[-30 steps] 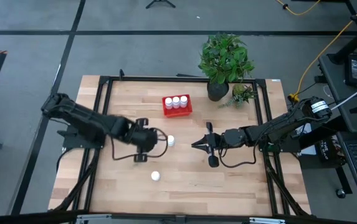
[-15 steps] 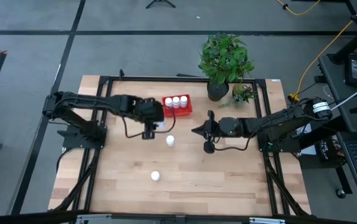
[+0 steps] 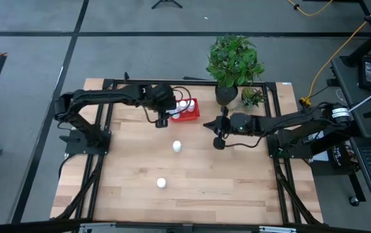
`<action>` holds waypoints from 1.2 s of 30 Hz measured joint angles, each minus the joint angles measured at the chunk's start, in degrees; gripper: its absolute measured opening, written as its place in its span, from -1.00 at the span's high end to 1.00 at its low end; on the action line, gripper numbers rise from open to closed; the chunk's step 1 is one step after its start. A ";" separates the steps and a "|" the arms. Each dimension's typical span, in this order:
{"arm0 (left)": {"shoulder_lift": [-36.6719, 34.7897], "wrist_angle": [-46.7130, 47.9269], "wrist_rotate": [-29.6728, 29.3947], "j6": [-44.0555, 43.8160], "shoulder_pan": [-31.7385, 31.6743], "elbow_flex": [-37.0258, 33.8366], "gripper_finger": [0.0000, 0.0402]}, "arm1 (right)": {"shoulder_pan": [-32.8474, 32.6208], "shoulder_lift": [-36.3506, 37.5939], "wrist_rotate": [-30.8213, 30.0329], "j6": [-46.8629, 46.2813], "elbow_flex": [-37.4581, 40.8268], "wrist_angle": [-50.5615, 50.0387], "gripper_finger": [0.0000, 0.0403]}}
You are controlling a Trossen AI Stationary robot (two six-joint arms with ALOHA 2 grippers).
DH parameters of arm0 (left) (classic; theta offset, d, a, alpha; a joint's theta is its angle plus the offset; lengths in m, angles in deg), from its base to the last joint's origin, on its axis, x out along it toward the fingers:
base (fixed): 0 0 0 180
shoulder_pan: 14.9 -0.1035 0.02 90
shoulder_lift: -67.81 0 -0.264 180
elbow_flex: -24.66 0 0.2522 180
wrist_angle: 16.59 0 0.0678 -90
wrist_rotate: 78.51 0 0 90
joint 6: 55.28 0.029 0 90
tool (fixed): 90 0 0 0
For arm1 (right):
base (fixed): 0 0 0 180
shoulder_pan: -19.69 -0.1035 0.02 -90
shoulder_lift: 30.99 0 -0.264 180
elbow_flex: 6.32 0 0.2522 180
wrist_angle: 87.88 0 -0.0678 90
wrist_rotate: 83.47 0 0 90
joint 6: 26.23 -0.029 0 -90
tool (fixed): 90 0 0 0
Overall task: Pick and place pill bottles into a basket
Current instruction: Put the white pill bottle into the red bin
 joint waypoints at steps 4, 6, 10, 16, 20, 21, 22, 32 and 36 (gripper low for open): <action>2.74 -0.48 1.17 2.58 -1.91 0.22 0.23 | 1.81 0.00 0.02 0.25 0.00 -0.21 0.97; 3.88 -0.04 1.09 3.08 -2.45 1.11 0.23 | 2.49 0.00 0.04 0.26 0.00 -0.34 0.94; 5.96 0.84 1.11 4.56 -3.27 4.60 0.23 | 3.57 0.00 0.06 1.52 0.00 -0.21 0.91; 10.11 6.03 1.01 4.79 -4.04 11.47 0.23 | 4.73 0.00 0.21 1.59 0.00 -0.08 0.91; 11.14 7.81 0.85 4.77 -4.02 12.35 0.23 | 4.72 0.00 0.31 2.26 0.00 -0.17 0.90; 11.18 8.13 0.80 4.62 -4.00 12.22 0.23 | 4.72 0.00 0.41 2.64 0.00 -0.21 0.90; 11.18 8.42 0.78 4.18 -3.90 12.08 0.23 | 4.72 0.00 0.43 2.83 0.00 -0.20 0.90; 12.49 8.45 -3.05 1.95 -2.31 12.04 0.23 | 4.70 0.00 0.40 2.77 0.00 -0.58 0.90; 14.11 8.30 -3.73 1.56 -1.65 12.04 0.23 | 4.72 0.00 0.38 2.70 0.00 -0.86 0.90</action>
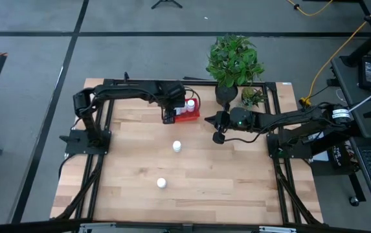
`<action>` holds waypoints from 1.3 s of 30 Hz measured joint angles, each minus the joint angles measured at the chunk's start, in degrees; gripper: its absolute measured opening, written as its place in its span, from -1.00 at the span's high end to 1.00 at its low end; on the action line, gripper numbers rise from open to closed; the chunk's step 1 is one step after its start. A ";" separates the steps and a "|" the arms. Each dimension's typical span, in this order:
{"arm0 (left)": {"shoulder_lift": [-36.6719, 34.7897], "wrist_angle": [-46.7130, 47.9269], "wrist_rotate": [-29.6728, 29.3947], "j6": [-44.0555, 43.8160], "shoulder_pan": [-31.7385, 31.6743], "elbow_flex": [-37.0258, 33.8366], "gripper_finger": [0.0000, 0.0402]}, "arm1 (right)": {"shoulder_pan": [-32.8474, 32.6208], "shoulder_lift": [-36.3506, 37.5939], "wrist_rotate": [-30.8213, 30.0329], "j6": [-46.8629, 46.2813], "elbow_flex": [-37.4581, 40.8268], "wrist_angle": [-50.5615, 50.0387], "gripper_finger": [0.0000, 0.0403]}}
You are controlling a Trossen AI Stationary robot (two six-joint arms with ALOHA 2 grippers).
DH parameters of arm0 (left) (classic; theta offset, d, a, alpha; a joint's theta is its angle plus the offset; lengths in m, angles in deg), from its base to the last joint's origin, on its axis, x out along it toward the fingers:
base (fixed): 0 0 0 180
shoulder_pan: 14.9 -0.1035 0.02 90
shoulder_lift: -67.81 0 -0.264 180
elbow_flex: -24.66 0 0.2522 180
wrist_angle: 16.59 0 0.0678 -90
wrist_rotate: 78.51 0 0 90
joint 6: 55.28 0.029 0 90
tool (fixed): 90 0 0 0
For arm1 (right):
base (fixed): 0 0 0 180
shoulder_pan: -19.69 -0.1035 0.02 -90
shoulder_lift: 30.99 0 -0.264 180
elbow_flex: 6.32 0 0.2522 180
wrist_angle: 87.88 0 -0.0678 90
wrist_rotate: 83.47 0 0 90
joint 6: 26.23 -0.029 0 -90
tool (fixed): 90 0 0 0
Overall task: Pick and place pill bottles into a basket
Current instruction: Put the white pill bottle into the red bin
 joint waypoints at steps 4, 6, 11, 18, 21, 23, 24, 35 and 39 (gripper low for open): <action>1.23 -0.19 -0.19 -0.13 0.45 -0.02 0.23 | -0.02 0.00 0.00 -0.02 0.00 -0.09 0.90; 1.77 -0.41 -1.59 -0.61 0.66 -0.02 0.23 | -0.02 0.00 -0.01 -0.03 0.00 -0.10 0.90; 2.57 -0.39 -4.24 -1.11 0.79 -0.07 0.23 | -0.04 0.00 -0.02 -0.04 0.00 -0.42 0.90; 3.02 -0.80 -3.06 -1.97 1.11 -0.07 0.23 | -0.02 0.00 -0.02 -0.07 0.00 -0.52 0.90; 3.02 -0.50 -2.97 -2.64 1.16 -0.07 0.23 | -0.02 0.00 -0.04 -0.07 0.02 -0.49 0.90; 3.02 -0.21 -2.98 -3.50 1.15 -0.07 0.23 | -0.02 0.00 -0.04 -0.04 0.25 -0.39 0.90; 3.02 0.11 -2.98 -3.63 1.15 -0.07 0.23 | -0.02 0.00 -0.04 0.00 0.50 -0.20 0.90; 3.02 1.27 -2.98 -5.12 1.18 -0.07 0.22 | -0.02 0.00 -0.09 0.11 1.16 0.83 0.90; 3.50 1.08 -2.98 -5.17 1.18 -0.07 0.23 | -0.02 0.00 -0.08 0.11 1.18 0.83 0.90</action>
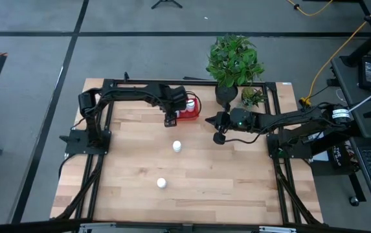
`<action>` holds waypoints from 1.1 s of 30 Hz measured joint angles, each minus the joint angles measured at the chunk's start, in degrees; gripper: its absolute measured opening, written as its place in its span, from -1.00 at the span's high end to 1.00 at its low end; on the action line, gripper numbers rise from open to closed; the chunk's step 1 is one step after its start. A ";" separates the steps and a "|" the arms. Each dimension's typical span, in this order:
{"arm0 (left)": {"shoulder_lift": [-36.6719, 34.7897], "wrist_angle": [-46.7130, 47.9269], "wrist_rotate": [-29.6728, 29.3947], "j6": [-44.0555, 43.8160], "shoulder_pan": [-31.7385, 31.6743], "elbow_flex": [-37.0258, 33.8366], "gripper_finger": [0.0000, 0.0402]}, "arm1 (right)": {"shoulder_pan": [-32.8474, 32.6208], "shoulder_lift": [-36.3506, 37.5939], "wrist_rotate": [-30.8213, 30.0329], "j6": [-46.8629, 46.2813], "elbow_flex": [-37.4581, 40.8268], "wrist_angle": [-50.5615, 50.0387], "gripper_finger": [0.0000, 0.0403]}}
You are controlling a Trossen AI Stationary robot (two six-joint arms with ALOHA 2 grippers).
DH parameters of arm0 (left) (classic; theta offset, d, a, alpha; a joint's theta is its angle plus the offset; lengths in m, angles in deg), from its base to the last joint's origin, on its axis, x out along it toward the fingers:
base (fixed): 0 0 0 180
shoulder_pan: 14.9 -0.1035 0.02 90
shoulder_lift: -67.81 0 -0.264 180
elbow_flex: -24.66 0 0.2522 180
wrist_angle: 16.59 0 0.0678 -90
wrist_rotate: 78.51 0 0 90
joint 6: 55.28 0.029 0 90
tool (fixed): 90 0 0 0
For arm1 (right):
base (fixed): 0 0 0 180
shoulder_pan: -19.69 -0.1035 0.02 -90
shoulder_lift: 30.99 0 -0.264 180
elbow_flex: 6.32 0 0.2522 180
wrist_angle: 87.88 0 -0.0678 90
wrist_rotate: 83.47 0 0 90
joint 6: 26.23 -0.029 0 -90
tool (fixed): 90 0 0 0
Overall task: Pick and place pill bottles into a basket
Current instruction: Put the white pill bottle into the red bin
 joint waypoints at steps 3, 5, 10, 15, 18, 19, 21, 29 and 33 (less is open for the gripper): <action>0.83 -0.27 0.02 -0.33 -0.02 0.01 0.23 | 0.00 0.00 0.00 0.00 0.04 -0.02 0.90; 1.14 0.10 0.09 -0.33 -0.09 0.00 0.23 | 0.00 0.00 0.01 0.02 0.04 -0.02 0.90; 1.21 -0.01 0.06 -0.05 -0.07 0.02 0.22 | 0.00 0.00 0.01 0.06 0.04 -0.06 0.90; 1.22 0.02 0.01 -0.52 -0.13 0.02 0.20 | 0.00 0.00 0.01 0.11 0.07 -0.07 0.90; 1.22 0.11 -0.20 -1.30 -0.20 0.02 0.16 | 0.00 0.00 0.01 0.15 0.07 -0.06 0.90; 1.22 0.09 -0.22 -1.30 -0.20 0.02 0.14 | 0.00 0.00 0.01 0.15 0.07 -0.07 0.90; 1.22 0.11 -0.21 -1.30 -0.19 0.02 0.13 | 0.00 0.00 0.01 0.19 0.07 -0.06 0.90; 1.22 0.09 -0.20 -1.34 -0.17 0.02 0.11 | 0.00 0.00 0.03 0.11 0.07 -0.07 0.90; 1.22 0.09 -0.11 -1.34 -0.13 0.02 0.11 | 0.00 0.00 0.03 0.07 0.07 -0.07 0.90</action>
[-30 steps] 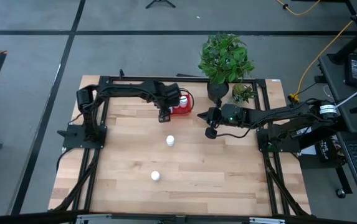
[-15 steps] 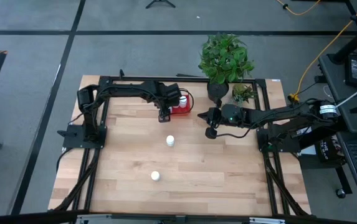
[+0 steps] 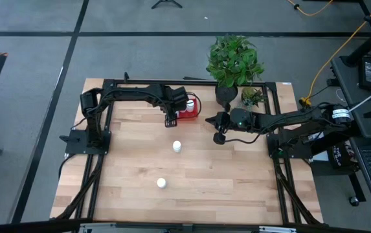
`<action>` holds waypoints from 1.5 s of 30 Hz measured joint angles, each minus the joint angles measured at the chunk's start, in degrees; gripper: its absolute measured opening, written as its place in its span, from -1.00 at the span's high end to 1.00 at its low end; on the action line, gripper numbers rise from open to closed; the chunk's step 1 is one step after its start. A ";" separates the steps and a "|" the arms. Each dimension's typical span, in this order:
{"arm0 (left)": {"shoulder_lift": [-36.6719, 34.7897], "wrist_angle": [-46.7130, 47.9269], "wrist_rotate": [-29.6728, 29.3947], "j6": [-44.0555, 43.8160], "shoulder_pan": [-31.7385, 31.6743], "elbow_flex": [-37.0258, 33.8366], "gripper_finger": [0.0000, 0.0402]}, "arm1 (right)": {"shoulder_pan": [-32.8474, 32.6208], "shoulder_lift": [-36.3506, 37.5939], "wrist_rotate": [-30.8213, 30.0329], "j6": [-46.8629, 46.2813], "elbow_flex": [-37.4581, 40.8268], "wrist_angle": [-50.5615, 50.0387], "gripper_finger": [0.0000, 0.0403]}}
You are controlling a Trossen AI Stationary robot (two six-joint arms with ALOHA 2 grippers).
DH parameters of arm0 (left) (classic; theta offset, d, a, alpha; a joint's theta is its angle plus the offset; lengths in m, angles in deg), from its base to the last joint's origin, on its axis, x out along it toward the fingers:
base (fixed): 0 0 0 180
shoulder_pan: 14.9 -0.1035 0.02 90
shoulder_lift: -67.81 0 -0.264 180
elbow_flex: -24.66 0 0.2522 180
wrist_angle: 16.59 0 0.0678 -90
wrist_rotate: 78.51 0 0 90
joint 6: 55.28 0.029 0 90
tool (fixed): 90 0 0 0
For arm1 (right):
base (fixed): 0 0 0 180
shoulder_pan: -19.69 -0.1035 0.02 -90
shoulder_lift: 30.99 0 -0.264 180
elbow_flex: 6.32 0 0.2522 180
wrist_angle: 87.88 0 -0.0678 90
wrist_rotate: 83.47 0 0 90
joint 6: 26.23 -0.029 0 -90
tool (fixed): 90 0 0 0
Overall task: Pick and place pill bottles into a basket
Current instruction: Put the white pill bottle into the red bin
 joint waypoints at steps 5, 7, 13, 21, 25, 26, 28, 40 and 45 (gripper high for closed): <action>0.00 0.00 0.33 0.00 0.02 0.00 0.11 | -0.02 0.00 0.00 0.00 0.00 0.00 0.90; 0.00 0.00 0.42 -0.03 0.00 0.00 0.10 | -0.02 0.00 0.00 -0.02 0.00 0.00 0.90; -0.01 0.00 0.75 -1.45 0.02 0.00 0.10 | -0.01 0.00 0.01 -0.02 0.00 0.01 0.90; 0.00 0.00 0.22 -1.60 0.02 0.00 0.10 | -0.01 0.00 0.00 -0.04 0.00 0.00 0.90; 0.00 0.00 -0.82 -2.39 0.07 0.00 0.10 | -0.01 0.00 0.02 -0.04 0.00 0.01 0.90; -0.02 0.00 -1.05 -2.38 0.07 0.00 0.10 | -0.01 0.00 0.02 -0.04 0.00 0.01 0.90; 0.00 -0.10 -0.96 -2.35 0.07 0.00 0.10 | -0.01 0.00 0.02 -0.04 0.00 0.00 0.90; 0.55 -0.24 -1.04 -1.69 0.27 -0.02 0.10 | -0.02 0.00 0.35 -0.04 0.00 0.00 0.90; 0.56 -0.11 -1.17 -1.01 0.50 -0.02 0.10 | -0.02 0.00 0.52 -0.04 0.00 0.02 0.90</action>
